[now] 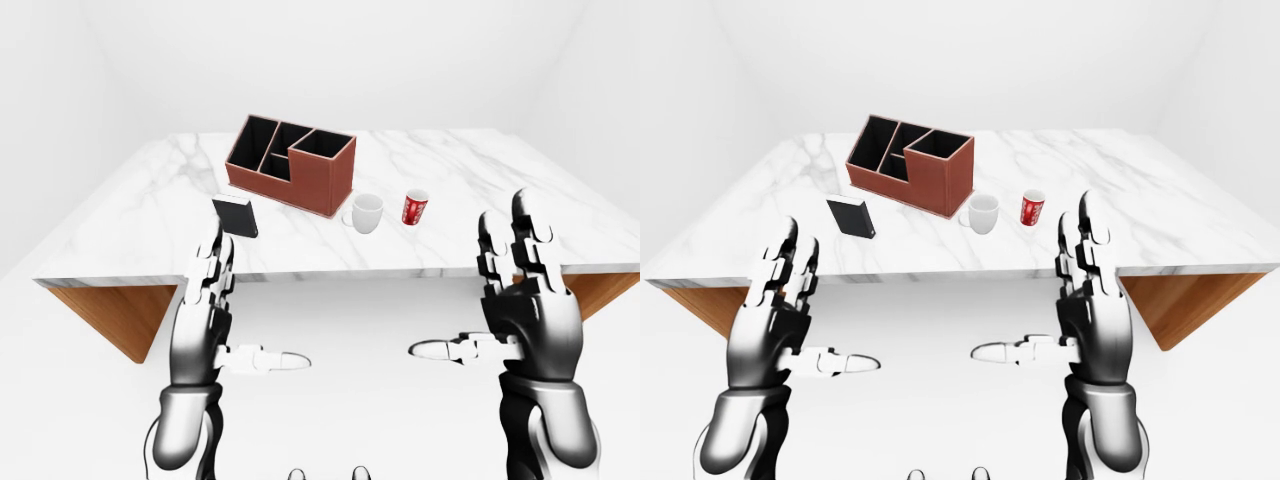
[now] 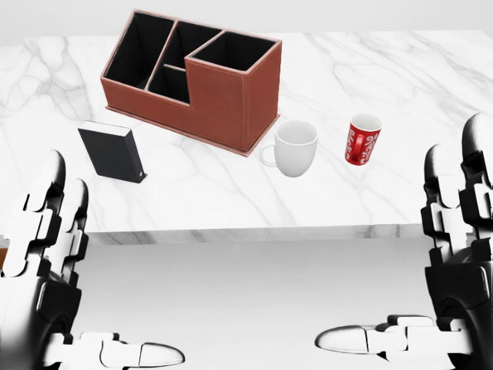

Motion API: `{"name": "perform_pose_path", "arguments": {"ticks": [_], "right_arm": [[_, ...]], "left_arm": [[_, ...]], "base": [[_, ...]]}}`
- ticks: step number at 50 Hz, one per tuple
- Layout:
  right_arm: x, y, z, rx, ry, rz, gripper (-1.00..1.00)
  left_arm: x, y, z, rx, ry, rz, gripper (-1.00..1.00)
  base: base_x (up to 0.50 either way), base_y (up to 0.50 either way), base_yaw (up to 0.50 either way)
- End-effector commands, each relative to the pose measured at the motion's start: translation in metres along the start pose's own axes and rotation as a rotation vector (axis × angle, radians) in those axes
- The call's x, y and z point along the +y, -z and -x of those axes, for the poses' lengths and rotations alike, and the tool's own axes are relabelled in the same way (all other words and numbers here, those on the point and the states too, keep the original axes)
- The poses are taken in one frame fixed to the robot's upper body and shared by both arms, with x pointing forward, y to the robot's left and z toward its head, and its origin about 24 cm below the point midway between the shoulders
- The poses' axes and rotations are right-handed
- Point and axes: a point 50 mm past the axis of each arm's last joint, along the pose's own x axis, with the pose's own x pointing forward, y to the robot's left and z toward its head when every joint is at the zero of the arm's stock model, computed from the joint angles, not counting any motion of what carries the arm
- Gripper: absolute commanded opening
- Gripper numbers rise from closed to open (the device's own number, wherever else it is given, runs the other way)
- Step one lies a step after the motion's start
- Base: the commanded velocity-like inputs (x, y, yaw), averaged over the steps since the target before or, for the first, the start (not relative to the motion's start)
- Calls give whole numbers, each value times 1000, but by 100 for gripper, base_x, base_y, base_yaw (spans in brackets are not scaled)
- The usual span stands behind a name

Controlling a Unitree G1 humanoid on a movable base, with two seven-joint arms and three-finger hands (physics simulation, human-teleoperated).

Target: Pick up the red mug and place it to the right of the caddy.

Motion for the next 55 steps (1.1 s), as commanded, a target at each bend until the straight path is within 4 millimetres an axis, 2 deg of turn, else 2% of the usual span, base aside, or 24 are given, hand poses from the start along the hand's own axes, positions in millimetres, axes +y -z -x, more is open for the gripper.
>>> {"name": "perform_pose_path", "arguments": {"ticks": [1, 8, 19, 23, 55], "right_arm": [[-1, -9, 3, -32, 2, -2, 100], [-1, -9, 3, -31, -5, -18, 100], [0, -7, 4, -20, -13, -32, 100], [1, 0, 4, 10, -23, -31, 100], [2, -7, 6, -14, -38, -28, 100]], "left_arm": [[0, -4, 3, -12, 4, -7, 100], [2, -3, 1, -10, 1, -8, 100], [1, -4, 4, -9, 6, -9, 100], [1, -6, 3, -16, 7, -7, 100], [2, -16, 7, -53, 5, -13, 100]], "base": [[0, 0, 0], [19, 0, 0], [48, 0, 0], [50, 0, 0], [50, 0, 0]]}}
